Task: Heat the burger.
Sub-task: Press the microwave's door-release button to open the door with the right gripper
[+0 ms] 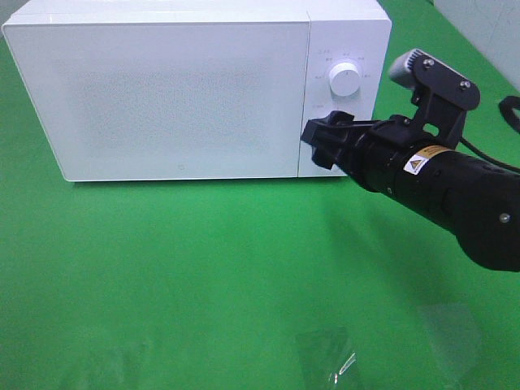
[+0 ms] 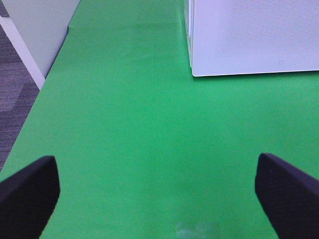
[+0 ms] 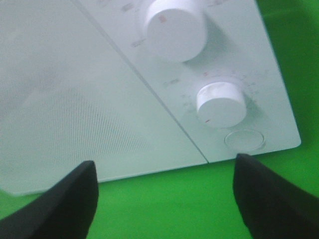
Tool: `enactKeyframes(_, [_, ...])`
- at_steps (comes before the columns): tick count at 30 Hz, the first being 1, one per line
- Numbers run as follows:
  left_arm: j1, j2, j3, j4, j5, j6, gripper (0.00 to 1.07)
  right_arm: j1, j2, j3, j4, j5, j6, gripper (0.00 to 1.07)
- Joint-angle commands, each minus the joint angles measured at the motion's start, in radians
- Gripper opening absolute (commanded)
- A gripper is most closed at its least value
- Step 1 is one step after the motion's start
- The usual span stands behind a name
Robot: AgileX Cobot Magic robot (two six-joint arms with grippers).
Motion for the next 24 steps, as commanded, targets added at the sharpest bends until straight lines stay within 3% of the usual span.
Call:
enactKeyframes(1, [0.003,-0.018,0.002,-0.002,-0.013,0.001,1.0,-0.01,-0.085,-0.003,-0.074,0.206,-0.193,0.79])
enactKeyframes(6, [0.003,-0.018,0.002,-0.002,-0.013,0.001,1.0,-0.047,-0.137,-0.003,-0.083,0.358,-0.23,0.79])
enactKeyframes(8, [0.003,-0.018,0.002,-0.002,-0.013,0.001,1.0,-0.123,-0.216,-0.024,-0.16,0.615,-0.259,0.78])
enactKeyframes(11, [0.003,-0.018,0.002,-0.002,-0.013,0.001,1.0,-0.159,-0.257,-0.045,-0.202,0.746,-0.26,0.77])
enactKeyframes(13, [0.003,-0.018,0.002,-0.002,-0.013,0.001,1.0,-0.201,-0.319,-0.084,-0.279,0.947,-0.26,0.76])
enactKeyframes(16, [0.003,-0.018,0.002,-0.002,-0.013,0.001,1.0,-0.206,-0.351,-0.106,-0.337,1.049,-0.26,0.76])
enactKeyframes(17, [0.003,-0.018,0.002,-0.002,-0.013,0.001,1.0,-0.206,-0.394,-0.13,-0.416,1.174,-0.26,0.76])
enactKeyframes(24, [0.003,-0.018,0.002,-0.002,-0.013,0.001,1.0,-0.206,-0.543,-0.157,-0.434,1.425,-0.256,0.76])
